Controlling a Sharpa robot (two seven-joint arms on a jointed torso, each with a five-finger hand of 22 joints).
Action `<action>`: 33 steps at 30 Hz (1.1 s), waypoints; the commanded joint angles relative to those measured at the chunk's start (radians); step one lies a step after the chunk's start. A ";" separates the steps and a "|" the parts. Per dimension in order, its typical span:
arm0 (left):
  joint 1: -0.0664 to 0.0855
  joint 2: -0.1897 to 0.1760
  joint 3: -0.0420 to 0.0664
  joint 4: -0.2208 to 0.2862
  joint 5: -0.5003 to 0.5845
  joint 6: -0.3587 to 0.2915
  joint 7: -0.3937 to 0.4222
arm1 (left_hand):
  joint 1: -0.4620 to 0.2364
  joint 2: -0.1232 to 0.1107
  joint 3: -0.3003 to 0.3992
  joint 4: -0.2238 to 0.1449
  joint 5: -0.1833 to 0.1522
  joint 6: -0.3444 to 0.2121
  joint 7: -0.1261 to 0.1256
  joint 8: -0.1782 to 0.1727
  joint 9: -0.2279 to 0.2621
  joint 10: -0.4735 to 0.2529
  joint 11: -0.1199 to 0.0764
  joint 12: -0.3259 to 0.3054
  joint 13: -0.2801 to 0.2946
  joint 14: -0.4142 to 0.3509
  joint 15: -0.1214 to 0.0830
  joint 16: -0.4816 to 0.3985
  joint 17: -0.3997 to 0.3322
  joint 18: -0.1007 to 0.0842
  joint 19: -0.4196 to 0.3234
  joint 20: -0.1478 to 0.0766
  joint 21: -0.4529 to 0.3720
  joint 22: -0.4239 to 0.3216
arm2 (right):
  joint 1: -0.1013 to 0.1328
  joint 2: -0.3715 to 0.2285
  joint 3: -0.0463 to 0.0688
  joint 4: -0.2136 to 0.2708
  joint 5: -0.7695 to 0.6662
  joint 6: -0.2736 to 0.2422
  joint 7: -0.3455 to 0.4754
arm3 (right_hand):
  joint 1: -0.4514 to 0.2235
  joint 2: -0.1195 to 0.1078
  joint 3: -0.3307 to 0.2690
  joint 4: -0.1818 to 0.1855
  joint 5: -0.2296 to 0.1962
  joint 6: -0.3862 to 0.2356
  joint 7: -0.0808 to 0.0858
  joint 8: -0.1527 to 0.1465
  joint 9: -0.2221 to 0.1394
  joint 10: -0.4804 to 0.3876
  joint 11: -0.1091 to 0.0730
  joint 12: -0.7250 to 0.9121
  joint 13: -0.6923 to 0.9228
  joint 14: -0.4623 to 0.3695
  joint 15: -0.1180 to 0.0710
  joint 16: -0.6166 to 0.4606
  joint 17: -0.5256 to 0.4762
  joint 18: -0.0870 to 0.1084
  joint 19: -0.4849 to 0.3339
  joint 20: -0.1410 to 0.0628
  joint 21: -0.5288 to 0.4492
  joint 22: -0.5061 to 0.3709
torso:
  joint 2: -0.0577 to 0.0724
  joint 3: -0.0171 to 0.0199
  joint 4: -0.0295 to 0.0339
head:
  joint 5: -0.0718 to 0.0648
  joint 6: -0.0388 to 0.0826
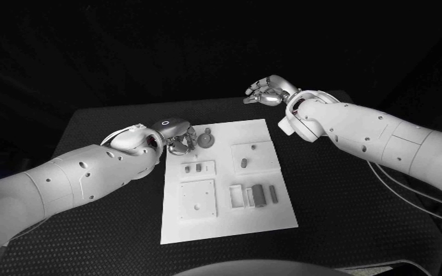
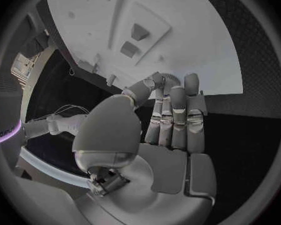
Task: Assemble the parts on the task board
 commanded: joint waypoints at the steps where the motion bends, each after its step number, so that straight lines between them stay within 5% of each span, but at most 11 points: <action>1: 0.000 -0.001 0.000 0.004 0.005 0.025 0.000 | -0.002 0.009 0.007 -0.001 0.003 0.005 0.000 0.003 0.002 0.008 0.002 0.001 0.000 0.007 0.001 0.005 0.001 0.024 0.003 -0.003 0.004 0.025 | -0.001 0.000 0.000 0.002 0.000 0.009 0.010 | -0.007 -0.002 -0.006 0.002 0.000 -0.005 0.025 0.006 -0.001 0.007 0.000 -0.006 -0.002 0.007 -0.001 -0.006 -0.001 0.006 0.008 0.001 -0.007 0.001 | 0.000 0.0000 0.0004 | 0.000 -0.002; 33: -0.008 0.016 -0.018 0.001 -0.022 0.070 -0.017 | -0.003 0.010 0.008 -0.001 0.003 0.004 0.000 0.003 0.001 0.008 0.002 -0.001 0.001 0.007 0.000 0.006 0.001 0.023 0.002 -0.003 0.005 0.025 | -0.002 -0.003 0.000 0.002 0.002 0.011 0.009 | -0.008 -0.002 -0.007 0.004 0.000 -0.006 0.025 0.006 -0.003 0.008 0.000 -0.006 -0.006 0.007 -0.001 -0.007 -0.003 0.007 0.008 0.002 -0.009 0.002 | 0.000 0.0024 -0.0019 | 0.002 -0.003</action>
